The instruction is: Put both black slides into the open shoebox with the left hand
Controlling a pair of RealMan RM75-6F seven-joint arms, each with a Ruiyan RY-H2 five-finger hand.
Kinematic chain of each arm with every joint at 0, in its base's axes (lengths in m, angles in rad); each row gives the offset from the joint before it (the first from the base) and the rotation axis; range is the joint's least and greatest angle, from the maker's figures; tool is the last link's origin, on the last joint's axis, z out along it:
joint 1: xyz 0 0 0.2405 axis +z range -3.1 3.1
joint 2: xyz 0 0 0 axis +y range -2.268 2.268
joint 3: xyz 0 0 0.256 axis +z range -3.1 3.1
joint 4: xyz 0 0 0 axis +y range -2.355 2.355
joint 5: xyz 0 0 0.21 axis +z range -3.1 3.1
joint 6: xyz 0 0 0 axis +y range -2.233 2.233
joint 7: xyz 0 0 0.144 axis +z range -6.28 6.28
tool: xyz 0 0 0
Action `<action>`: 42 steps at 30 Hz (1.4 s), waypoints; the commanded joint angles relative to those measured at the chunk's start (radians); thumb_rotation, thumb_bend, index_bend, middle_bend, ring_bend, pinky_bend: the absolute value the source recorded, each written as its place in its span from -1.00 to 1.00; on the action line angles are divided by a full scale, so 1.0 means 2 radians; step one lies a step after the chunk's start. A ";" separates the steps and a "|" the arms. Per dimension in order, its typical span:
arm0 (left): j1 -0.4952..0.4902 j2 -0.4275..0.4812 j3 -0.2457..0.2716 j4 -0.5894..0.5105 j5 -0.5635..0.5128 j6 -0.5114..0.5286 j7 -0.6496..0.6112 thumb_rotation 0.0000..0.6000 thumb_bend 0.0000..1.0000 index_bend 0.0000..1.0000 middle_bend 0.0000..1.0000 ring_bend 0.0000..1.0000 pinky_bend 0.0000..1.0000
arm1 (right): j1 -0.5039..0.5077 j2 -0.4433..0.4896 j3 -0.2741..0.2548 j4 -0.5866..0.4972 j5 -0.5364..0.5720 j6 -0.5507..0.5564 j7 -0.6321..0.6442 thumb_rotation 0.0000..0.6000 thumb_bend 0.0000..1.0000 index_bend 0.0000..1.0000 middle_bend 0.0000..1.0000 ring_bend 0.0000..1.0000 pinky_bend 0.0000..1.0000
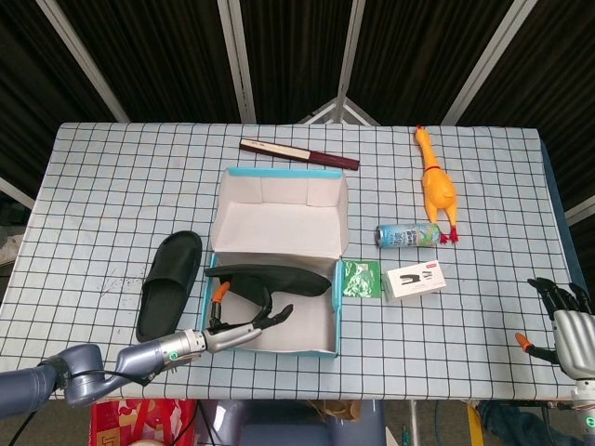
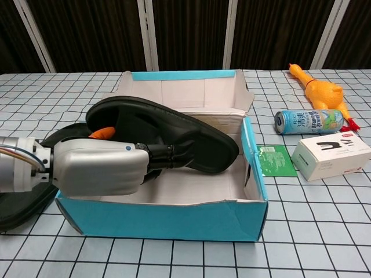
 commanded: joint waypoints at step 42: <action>0.029 0.037 -0.059 -0.109 -0.059 0.103 -0.087 1.00 -0.46 -0.46 -0.52 -0.98 -0.80 | 0.000 0.003 -0.003 -0.008 -0.003 -0.002 -0.002 1.00 -0.55 -0.64 -0.68 -0.60 -0.84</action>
